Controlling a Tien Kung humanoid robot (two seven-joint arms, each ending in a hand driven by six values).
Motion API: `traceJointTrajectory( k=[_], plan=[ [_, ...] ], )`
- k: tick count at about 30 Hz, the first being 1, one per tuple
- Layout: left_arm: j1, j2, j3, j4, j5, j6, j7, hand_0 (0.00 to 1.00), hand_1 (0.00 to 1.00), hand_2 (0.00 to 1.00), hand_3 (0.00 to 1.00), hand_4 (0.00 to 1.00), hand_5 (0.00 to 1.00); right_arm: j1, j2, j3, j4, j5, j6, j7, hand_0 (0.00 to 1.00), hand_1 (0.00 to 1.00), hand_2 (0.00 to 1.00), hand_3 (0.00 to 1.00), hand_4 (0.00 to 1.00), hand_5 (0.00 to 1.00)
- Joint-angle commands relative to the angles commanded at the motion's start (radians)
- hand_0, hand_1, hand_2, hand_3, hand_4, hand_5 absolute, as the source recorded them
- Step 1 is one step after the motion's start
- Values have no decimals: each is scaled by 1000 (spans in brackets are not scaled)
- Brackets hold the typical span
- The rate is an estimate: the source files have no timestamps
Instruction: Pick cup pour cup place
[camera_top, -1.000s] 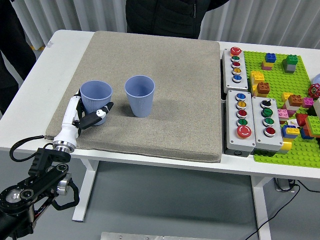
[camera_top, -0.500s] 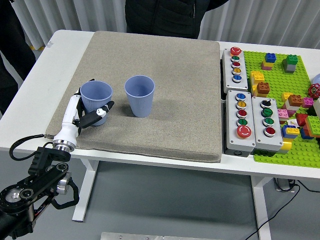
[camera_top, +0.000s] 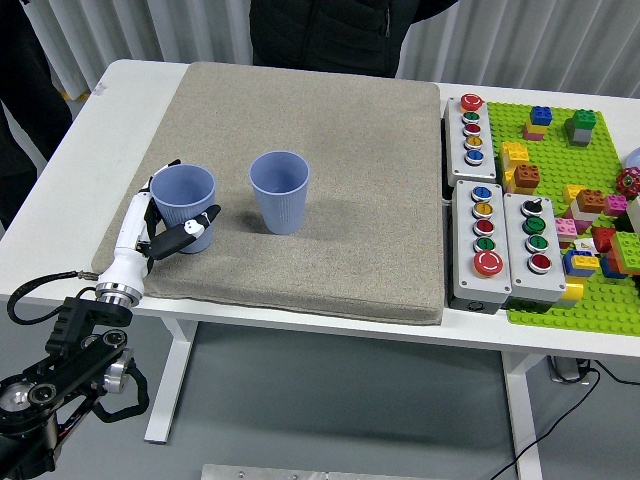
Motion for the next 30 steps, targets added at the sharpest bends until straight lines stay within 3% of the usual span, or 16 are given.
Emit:
traceJointTrajectory(
  k=[19,30],
  plan=[
    [32,16,-12,-47,42,-14,19,784,791,859,943,906,296,-3,2,1,0,-3,1,-1,674,635,566,573,2,147],
    [44,27,-30,-66,70,-29,36,806,817,894,989,913,318,1,1,6,0,-3,0,-1,674,636,566,572,2,144]
  ],
)
